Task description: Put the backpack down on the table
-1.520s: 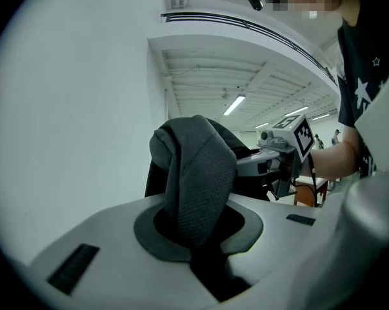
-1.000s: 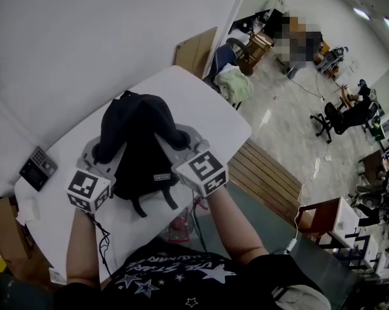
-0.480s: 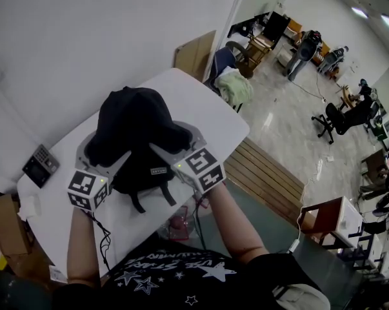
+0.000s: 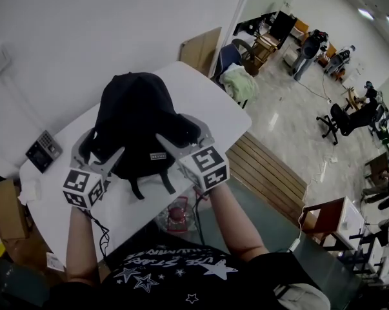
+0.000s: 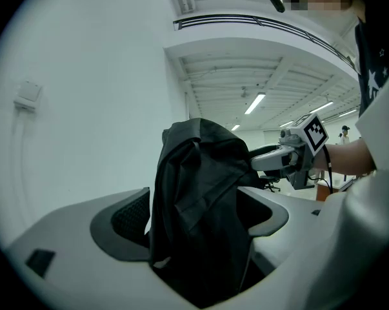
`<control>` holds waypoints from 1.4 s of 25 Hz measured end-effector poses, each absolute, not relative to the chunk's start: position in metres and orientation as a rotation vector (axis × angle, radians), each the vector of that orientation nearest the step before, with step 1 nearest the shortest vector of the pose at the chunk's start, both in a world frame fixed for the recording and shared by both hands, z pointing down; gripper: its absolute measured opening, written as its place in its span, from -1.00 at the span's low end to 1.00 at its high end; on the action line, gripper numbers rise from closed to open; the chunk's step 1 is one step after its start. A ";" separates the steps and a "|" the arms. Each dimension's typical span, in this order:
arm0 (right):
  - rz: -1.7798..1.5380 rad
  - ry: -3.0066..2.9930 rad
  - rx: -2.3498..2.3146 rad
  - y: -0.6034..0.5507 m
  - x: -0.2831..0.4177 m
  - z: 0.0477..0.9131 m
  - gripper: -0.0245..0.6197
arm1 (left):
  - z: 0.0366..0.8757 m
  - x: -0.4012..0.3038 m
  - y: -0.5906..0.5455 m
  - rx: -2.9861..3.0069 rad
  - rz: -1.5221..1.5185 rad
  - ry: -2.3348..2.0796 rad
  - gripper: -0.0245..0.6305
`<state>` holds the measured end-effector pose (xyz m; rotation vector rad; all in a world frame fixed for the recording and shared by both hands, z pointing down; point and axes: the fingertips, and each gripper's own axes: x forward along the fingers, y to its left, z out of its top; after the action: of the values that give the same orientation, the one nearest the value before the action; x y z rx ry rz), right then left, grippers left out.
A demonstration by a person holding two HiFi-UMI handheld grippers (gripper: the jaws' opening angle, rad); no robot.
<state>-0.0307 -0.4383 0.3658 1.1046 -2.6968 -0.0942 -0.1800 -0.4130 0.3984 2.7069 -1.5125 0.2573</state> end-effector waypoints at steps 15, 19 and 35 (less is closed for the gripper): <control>-0.065 -2.721 1.039 -0.359 0.005 0.372 0.00 | 0.389 -0.138 -0.333 2.693 0.224 -1.520 0.14; -0.037 -2.748 1.010 -0.333 0.010 0.372 -0.03 | 0.392 -0.119 -0.307 2.691 0.259 -1.477 -0.24; 0.069 -2.764 0.955 -0.235 0.050 0.403 -0.92 | 0.423 -0.055 -0.202 2.595 0.303 -1.413 -0.90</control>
<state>0.0500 -0.2351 0.4027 0.9554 -2.7641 0.0687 -0.0554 -0.2022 0.4228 2.5953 -1.4135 0.3031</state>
